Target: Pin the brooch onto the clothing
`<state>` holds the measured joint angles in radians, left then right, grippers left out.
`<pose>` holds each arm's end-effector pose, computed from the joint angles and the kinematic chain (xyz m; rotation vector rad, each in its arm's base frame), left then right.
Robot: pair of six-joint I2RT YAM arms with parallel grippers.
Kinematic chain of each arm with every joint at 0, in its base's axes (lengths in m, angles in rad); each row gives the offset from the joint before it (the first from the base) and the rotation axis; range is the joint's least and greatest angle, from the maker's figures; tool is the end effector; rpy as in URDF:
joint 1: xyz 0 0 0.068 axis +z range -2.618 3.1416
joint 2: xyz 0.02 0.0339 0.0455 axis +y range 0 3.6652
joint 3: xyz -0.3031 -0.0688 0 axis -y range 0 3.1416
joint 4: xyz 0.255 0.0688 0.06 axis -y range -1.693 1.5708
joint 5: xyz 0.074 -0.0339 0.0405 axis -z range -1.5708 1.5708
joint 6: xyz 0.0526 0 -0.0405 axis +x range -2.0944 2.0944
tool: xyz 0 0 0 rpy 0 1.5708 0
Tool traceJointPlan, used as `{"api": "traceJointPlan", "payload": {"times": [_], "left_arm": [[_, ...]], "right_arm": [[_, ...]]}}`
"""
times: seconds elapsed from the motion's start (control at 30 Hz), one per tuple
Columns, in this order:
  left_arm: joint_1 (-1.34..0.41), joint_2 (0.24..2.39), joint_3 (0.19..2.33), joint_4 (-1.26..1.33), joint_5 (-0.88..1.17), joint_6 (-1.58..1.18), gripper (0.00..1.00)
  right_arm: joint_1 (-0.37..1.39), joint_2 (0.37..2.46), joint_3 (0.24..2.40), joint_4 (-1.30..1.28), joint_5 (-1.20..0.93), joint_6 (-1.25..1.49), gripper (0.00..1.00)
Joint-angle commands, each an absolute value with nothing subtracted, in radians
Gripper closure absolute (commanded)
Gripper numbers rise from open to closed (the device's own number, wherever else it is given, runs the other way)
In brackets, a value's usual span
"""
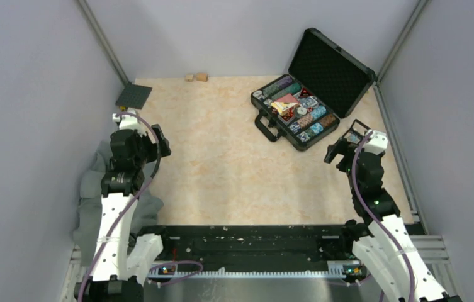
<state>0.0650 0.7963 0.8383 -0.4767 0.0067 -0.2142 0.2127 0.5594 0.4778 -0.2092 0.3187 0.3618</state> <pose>0.1748 0.0110 0.3475 -0.2750 1.9880 -0.1022 0.1412 0.0136 0.2778 0.3556 1.8133 0.1042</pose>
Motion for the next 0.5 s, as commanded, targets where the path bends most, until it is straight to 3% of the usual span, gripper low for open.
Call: {"api": "traceJointPlan", "payload": {"times": [0.0, 0.23, 0.47], "left_arm": [[0.071, 0.826, 0.867, -0.504, -0.080, -0.216, 0.01], [0.086, 0.838, 0.826, -0.497, -0.264, -0.244, 0.01], [0.294, 0.978, 0.853, -0.538, -0.340, -0.346, 0.02]], "right_arm": [[0.203, 0.565, 0.525, -0.179, 0.349, 0.369, 0.01], [0.204, 0.579, 0.521, -0.178, 0.347, 0.372, 0.01], [0.204, 0.582, 0.524, -0.188, 0.332, 0.373, 0.01]]}}
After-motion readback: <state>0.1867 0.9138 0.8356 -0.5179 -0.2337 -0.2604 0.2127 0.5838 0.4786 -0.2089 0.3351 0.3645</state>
